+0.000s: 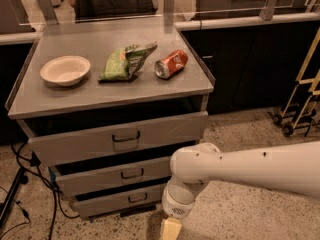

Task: Open bottom drawer

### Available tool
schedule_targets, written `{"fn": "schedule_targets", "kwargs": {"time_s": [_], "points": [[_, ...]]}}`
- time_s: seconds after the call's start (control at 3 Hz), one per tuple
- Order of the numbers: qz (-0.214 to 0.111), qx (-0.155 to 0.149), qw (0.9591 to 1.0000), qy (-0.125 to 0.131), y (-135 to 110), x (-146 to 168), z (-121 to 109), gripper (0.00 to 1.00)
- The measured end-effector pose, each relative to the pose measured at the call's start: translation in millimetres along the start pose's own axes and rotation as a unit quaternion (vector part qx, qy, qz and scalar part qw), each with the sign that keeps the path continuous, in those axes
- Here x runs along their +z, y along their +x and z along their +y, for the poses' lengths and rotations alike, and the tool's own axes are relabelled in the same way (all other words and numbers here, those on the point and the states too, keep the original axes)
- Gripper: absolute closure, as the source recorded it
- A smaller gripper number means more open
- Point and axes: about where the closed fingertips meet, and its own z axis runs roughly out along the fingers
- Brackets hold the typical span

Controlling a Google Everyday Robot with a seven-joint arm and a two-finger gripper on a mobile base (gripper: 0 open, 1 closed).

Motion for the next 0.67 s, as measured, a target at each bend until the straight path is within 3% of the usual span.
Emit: {"fn": "schedule_targets", "kwargs": {"time_s": [0.33, 0.67], "points": [[-0.006, 0.005, 1.0000, -0.004, 3.4, 6.4, 5.9, 0.00], [-0.029, 0.008, 0.9995, -0.009, -1.8, 34.2, -10.3, 0.00]]}}
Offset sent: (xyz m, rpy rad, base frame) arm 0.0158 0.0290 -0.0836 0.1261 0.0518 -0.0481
